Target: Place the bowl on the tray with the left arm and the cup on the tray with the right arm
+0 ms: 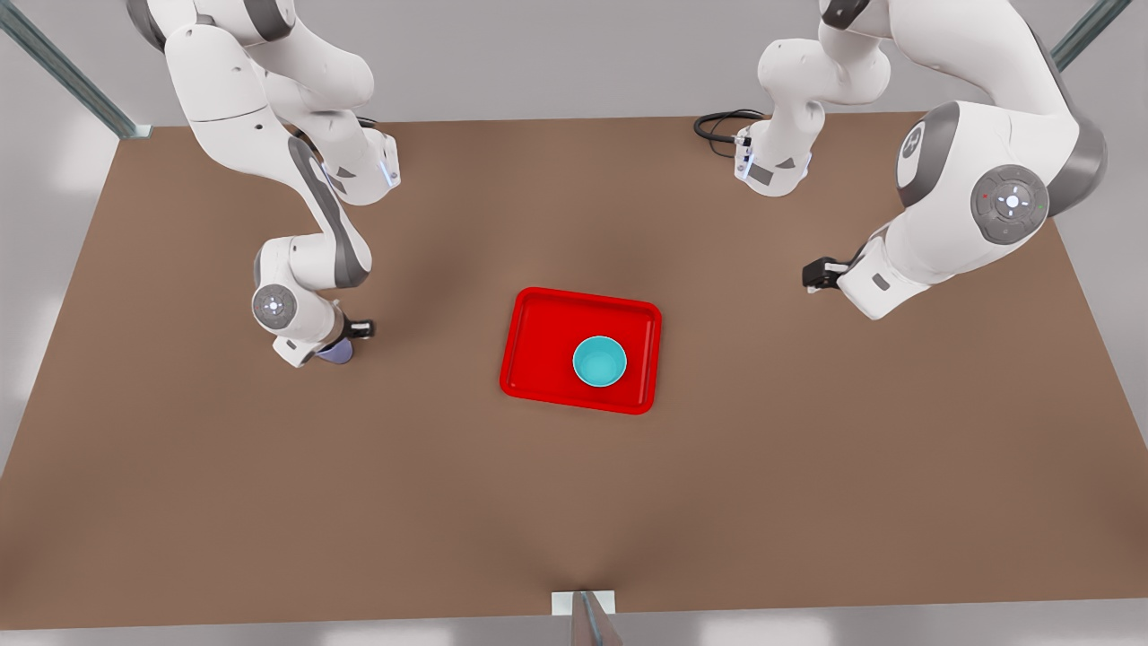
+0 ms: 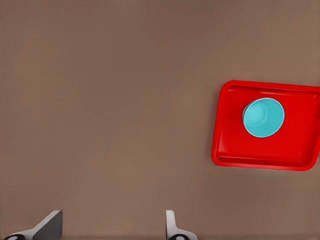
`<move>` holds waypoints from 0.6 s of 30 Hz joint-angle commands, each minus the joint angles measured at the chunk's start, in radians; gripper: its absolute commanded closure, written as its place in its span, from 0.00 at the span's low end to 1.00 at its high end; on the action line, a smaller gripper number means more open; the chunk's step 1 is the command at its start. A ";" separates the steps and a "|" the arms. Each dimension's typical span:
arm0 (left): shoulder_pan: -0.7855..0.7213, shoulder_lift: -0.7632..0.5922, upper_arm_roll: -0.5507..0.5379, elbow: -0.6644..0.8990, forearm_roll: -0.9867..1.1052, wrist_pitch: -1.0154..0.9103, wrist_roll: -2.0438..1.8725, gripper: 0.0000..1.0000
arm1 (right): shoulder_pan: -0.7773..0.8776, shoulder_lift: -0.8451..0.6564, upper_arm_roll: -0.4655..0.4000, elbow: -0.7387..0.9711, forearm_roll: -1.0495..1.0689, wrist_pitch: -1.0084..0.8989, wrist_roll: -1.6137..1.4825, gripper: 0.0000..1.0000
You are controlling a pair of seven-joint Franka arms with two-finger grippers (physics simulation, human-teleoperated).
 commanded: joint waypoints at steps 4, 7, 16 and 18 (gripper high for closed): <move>-0.001 -0.001 0.000 0.000 -0.001 0.000 0.001 0.00 | 0.011 -0.002 -0.001 0.011 -0.005 -0.014 -0.001 0.79; -0.001 -0.001 0.000 0.000 0.000 0.000 0.001 0.00 | 0.012 -0.004 -0.001 0.029 -0.005 -0.040 -0.001 0.79; 0.000 0.006 0.000 0.000 0.000 0.000 0.001 0.00 | 0.135 -0.013 0.002 0.196 -0.002 -0.075 -0.114 0.79; 0.002 0.013 0.000 0.000 0.000 0.000 0.004 0.00 | 0.262 -0.008 0.001 0.284 -0.004 -0.075 -0.199 0.79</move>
